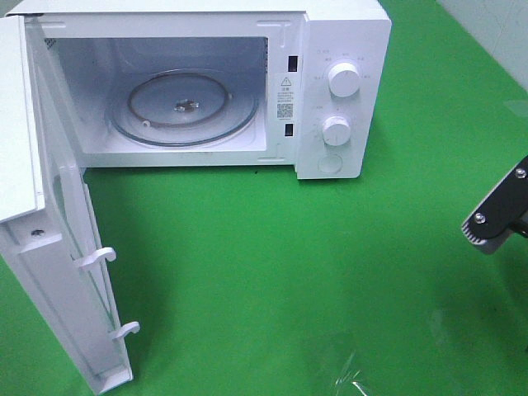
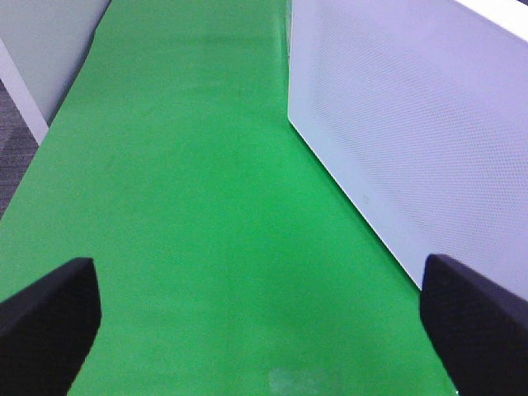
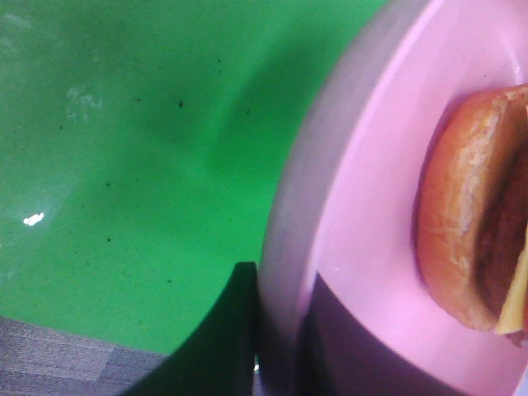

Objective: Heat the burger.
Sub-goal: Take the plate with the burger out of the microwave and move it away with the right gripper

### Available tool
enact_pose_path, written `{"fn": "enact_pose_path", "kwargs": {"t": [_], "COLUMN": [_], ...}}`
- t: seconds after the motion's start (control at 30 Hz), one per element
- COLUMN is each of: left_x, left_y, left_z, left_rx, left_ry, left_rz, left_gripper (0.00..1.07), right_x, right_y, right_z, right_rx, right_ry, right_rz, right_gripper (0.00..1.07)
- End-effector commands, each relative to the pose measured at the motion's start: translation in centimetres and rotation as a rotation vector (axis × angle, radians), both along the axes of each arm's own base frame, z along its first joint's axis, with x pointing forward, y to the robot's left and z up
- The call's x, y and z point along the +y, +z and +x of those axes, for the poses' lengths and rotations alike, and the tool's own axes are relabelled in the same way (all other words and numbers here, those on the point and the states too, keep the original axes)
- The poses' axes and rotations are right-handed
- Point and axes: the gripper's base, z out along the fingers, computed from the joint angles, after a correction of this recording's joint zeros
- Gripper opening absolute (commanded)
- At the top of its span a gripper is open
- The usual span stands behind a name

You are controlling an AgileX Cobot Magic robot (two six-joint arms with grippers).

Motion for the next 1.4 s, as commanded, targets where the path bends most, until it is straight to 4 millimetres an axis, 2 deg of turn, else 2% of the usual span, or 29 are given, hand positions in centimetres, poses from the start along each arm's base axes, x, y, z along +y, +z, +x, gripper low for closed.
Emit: {"fn": "enact_pose_path", "kwargs": {"t": [0.03,0.2,0.47,0.9,1.4], "left_x": [0.0,0.0,0.0,0.0,0.0], "left_y": [0.1,0.1,0.1,0.1,0.1], "left_z": [-0.3,-0.3,-0.3,-0.3,-0.3], "left_rx": [-0.036,-0.036,-0.036,-0.036,-0.036], "left_ry": [0.005,0.005,0.005,0.005,0.005], "left_rz": [-0.003,-0.003,-0.003,-0.003,-0.003], "left_gripper": [0.98,0.98,0.98,0.98,0.98], "right_x": [0.6,1.7,2.1,3.1,3.5], "right_y": [0.0,-1.2,-2.4,-5.1,-6.4], "right_z": [0.5,0.4,1.0,1.8,2.6], "right_rx": [-0.050,-0.062,-0.082,-0.062,-0.177], "right_ry": [-0.004,-0.065,-0.195,-0.221,-0.288], "right_rz": [-0.041,-0.055,-0.105,-0.132,-0.073], "right_gripper": [0.00,0.00,0.00,0.01,0.03]}}
